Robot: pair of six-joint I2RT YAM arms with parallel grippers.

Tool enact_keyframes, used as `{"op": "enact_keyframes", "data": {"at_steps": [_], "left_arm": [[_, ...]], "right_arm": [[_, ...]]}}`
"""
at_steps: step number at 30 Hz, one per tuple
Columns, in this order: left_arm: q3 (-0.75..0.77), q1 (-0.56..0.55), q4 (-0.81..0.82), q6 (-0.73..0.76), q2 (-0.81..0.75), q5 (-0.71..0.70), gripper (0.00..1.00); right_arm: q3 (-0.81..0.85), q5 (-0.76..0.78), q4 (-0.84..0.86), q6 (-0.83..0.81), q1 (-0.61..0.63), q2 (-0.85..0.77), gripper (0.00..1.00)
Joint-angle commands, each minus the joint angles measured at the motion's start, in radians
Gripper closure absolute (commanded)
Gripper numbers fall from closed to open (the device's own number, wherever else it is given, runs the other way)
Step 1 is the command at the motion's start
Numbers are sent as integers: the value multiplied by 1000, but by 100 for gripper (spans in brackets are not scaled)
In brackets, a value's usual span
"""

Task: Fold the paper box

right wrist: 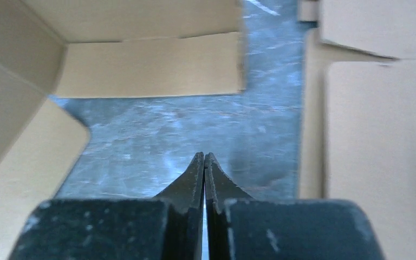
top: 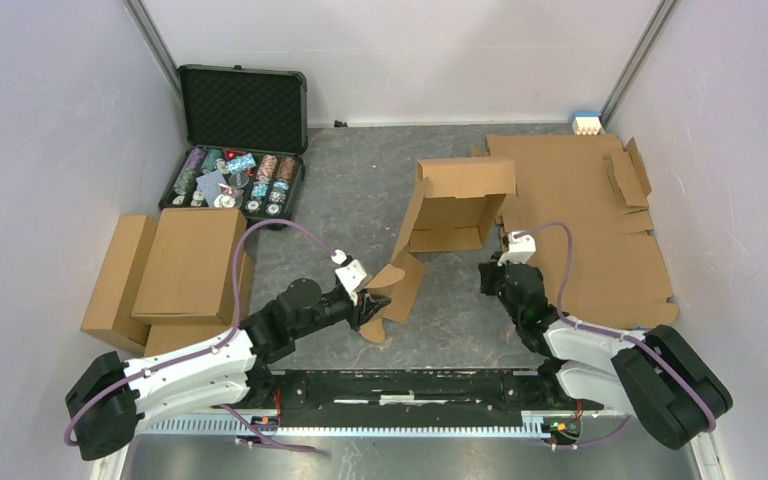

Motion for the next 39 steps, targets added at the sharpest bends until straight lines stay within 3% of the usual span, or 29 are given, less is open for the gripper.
{"op": "enact_keyframes", "data": {"at_steps": [1, 6, 12, 22, 33, 39], "left_arm": [[7, -3, 8, -41, -2, -33, 71], [14, -2, 9, -61, 13, -48, 72], [21, -2, 10, -81, 29, -51, 75], [27, -2, 22, -90, 45, -22, 76], [32, -2, 24, -90, 56, -4, 76], [29, -1, 23, -87, 57, -1, 76]], "right_arm": [[90, -109, 155, -26, 63, 84, 100], [161, -35, 347, -83, 145, 265, 100], [289, -8, 401, -71, 147, 473, 100], [438, 52, 289, 7, 135, 616, 100], [549, -12, 9, 76, 91, 750, 100], [540, -8, -27, 49, 89, 721, 100]]}}
